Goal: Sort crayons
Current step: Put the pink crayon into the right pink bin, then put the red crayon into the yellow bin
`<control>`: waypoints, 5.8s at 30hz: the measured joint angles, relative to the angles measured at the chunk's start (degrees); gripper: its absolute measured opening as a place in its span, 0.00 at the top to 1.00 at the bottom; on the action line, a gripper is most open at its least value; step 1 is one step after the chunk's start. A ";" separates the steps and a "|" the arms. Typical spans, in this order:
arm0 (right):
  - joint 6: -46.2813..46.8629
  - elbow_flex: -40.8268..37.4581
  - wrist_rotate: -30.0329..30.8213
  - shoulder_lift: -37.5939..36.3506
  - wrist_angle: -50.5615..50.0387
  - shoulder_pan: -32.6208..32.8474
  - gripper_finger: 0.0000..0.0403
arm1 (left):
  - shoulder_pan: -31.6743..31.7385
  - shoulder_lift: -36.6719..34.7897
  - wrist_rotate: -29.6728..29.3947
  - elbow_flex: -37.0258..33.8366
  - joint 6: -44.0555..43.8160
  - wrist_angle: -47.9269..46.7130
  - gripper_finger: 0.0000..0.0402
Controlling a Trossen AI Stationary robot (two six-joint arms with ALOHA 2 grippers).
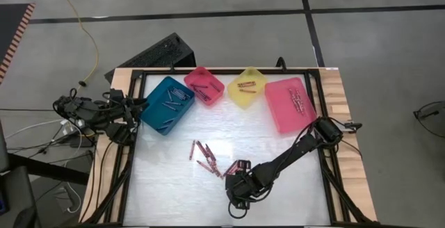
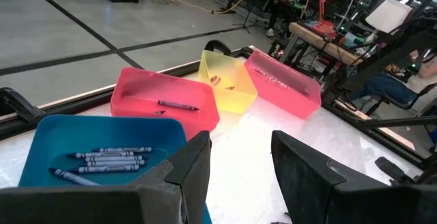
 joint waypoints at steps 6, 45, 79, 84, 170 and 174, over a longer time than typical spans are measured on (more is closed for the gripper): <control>0.38 -1.07 -1.16 0.00 2.19 -0.08 0.57 | 0.01 0.00 0.00 0.00 -0.02 -0.02 0.64; 2.06 -4.08 -1.31 0.02 3.99 -0.39 0.64 | -0.02 -0.02 0.21 0.00 -0.26 -0.02 0.64; 5.52 -3.58 -2.23 1.87 2.74 -0.84 0.78 | -0.01 -0.02 1.36 0.00 -0.26 0.07 0.64; 4.51 -1.72 -2.42 2.08 0.08 -1.09 0.95 | -0.01 -0.02 1.33 0.00 -0.26 0.15 0.64; -19.31 -22.79 3.40 -15.05 14.04 -5.74 0.69 | 0.00 -0.02 1.40 0.00 -0.24 -0.06 0.64; -19.23 -22.79 3.23 -13.35 13.85 -5.35 0.69 | 0.01 -0.02 1.38 0.00 -0.24 -0.05 0.64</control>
